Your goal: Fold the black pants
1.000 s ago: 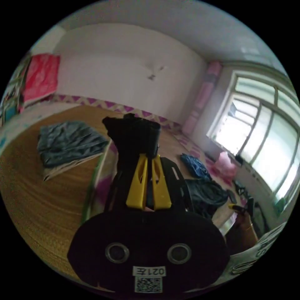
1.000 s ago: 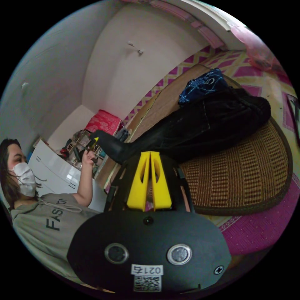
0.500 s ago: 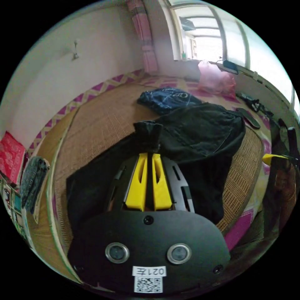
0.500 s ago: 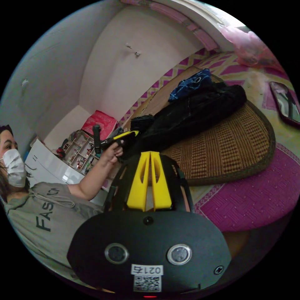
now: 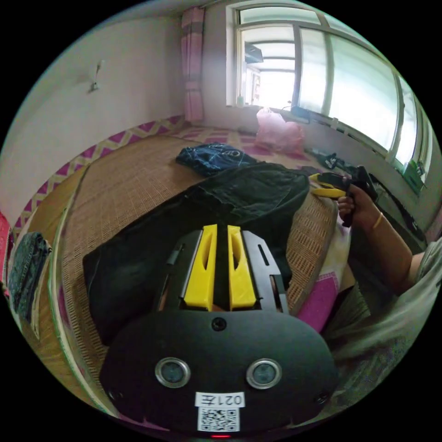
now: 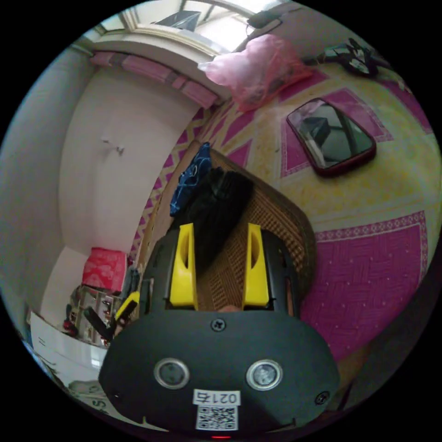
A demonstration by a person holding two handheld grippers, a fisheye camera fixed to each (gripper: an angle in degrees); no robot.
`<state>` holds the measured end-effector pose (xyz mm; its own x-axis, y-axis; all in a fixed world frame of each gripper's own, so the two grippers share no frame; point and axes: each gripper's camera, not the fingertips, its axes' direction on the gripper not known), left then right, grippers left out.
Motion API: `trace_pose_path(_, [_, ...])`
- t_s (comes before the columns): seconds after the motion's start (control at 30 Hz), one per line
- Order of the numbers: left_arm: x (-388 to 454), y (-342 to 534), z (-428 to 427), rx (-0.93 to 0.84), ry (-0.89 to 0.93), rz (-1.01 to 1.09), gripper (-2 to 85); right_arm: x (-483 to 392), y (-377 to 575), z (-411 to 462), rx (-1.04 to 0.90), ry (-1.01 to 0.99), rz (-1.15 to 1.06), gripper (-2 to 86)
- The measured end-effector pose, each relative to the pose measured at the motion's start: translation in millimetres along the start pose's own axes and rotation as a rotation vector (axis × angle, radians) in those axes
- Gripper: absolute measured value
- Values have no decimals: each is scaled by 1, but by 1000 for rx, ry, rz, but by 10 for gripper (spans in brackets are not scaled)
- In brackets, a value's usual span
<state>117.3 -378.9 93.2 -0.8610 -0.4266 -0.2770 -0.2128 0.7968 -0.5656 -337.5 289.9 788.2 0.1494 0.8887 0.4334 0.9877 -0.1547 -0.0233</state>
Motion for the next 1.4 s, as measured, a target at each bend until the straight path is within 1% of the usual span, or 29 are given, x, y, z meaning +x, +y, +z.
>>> trace_pose_path(0.1, [-10,18,-9,-18,5,-35,21,-7,-16,24,-1,-19,66,147])
trace_pose_path(0.2, [-28,36,-18,-55,6,-112,5,-15,-26,49,-11,-11,151,96])
trace_pose_path(0.27, [-47,52,-27,-96,-44,-215,-5,-27,-26,57,-7,-60,235,50])
trace_pose_path(0.3, [-52,56,-30,-104,-61,-235,-6,-36,-26,55,5,-71,223,40])
trace_pose_path(0.4, [-74,81,-49,-79,-56,-262,-9,-128,-15,47,90,-52,-19,10])
trace_pose_path(0.47, [-97,102,-66,-31,-39,-325,-9,-233,20,58,131,-43,-322,2])
trace_pose_path(0.5, [-103,107,-70,-26,-49,-341,-10,-262,34,64,134,-40,-412,0])
trace_pose_path(0.57, [-124,124,-84,-12,-98,-391,-10,-370,105,105,107,6,-760,-3])
trace_pose_path(0.6, [-129,129,-87,-7,-106,-402,-10,-393,126,118,91,20,-838,-3])
trace_pose_path(0.67, [-150,145,-98,1,-116,-433,-9,-464,210,181,25,66,-1097,-5])
trace_pose_path(0.7, [-155,149,-100,-1,-118,-442,-9,-476,230,199,6,72,-1148,-5])
trace_pose_path(0.73, [-166,156,-104,-12,-117,-461,-9,-495,268,238,-51,87,-1231,-5])
trace_pose_path(0.77, [-178,163,-109,-21,-114,-478,-9,-506,303,279,-139,107,-1286,-6])
trace_pose_path(0.8, [-183,167,-111,-22,-114,-488,-10,-508,319,301,-196,124,-1314,-6])
trace_pose_path(0.87, [-206,182,-124,-33,-115,-527,-10,-502,376,380,-446,217,-1409,-6])
trace_pose_path(0.9, [-211,185,-128,-34,-116,-531,-10,-499,384,389,-456,238,-1417,-6])
trace_pose_path(0.97, [-230,199,-144,-28,-145,-543,-10,-509,395,377,-319,237,-1427,-7])
trace_pose_path(1.07, [-258,210,-158,-29,-146,-585,-10,-535,406,352,-166,224,-1472,-8])
trace_pose_path(1.13, [-275,212,-164,-17,-130,-613,-10,-542,421,359,-202,208,-1514,-9])
trace_pose_path(1.2, [-290,212,-169,-8,-106,-636,-10,-537,441,384,-304,219,-1570,-9])
trace_pose_path(1.23, [-299,211,-171,-3,-97,-647,-10,-527,453,406,-395,257,-1594,-9])
trace_pose_path(1.3, [-311,209,-175,-3,-80,-655,-9,-515,461,410,-325,249,-1610,-8])
trace_pose_path(1.4, [-333,202,-181,13,-61,-645,-9,-515,458,410,-366,269,-1617,-5])
